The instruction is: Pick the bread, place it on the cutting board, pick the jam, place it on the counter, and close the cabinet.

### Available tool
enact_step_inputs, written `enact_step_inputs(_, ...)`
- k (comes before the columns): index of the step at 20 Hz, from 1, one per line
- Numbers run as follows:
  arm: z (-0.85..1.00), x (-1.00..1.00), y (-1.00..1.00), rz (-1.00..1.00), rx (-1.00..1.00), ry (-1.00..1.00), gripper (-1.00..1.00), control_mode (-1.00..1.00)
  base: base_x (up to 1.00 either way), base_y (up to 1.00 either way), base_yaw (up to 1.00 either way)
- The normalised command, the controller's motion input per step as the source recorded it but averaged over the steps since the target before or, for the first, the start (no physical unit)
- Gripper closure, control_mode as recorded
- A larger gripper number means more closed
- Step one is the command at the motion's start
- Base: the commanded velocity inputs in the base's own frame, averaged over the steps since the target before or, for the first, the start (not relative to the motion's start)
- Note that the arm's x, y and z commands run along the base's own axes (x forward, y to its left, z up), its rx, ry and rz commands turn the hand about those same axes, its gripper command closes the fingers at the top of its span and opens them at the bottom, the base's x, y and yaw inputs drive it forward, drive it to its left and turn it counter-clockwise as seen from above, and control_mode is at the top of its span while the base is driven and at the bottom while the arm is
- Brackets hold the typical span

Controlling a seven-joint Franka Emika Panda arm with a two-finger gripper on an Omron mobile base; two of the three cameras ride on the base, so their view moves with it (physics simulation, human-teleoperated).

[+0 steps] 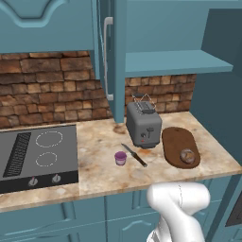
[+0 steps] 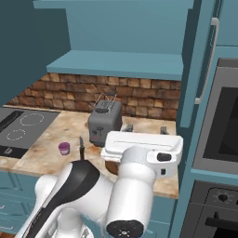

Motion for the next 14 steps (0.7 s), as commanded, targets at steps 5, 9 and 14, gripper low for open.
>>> enact_step_inputs(5,0.02,-0.27,-0.14,0.00,0.00,-0.01,-1.00,-1.00,0.00,0.00,0.00)
enact_step_inputs(9,0.07,-0.15,-0.12,0.00,0.00,-0.01,-1.00,-1.00,0.00,0.00,0.00)
enact_step_inputs(14,0.02,-0.01,-0.07,0.00,0.00,-0.01,-1.00,-1.00,0.00,0.00,0.00)
